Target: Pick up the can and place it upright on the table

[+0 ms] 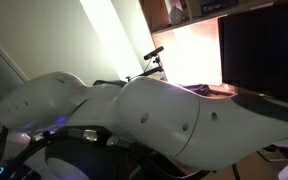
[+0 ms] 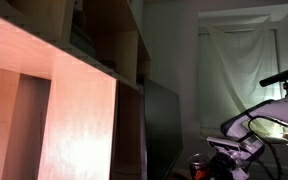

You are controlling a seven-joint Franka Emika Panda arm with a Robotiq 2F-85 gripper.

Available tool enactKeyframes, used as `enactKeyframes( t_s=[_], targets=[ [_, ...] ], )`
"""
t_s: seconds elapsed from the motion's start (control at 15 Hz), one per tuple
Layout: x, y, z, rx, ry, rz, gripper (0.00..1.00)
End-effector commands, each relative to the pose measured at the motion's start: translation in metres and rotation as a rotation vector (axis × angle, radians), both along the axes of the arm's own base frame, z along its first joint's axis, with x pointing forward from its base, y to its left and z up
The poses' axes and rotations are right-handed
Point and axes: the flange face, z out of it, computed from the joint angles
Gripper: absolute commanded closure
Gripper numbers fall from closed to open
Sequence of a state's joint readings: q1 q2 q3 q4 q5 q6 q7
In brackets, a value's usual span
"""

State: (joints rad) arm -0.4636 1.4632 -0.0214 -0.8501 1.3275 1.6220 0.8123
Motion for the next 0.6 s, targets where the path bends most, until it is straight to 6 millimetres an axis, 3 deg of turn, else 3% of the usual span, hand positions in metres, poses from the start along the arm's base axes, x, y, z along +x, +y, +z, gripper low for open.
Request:
enactKeyframes(
  t_s=[0.0, 0.53],
  targets=[
    [0.001, 0.000, 0.000, 0.014, 0.031, -0.012, 0.95],
    [0.000, 0.006, 0.012, 0.134, -0.076, -0.003, 0.94]
  ],
)
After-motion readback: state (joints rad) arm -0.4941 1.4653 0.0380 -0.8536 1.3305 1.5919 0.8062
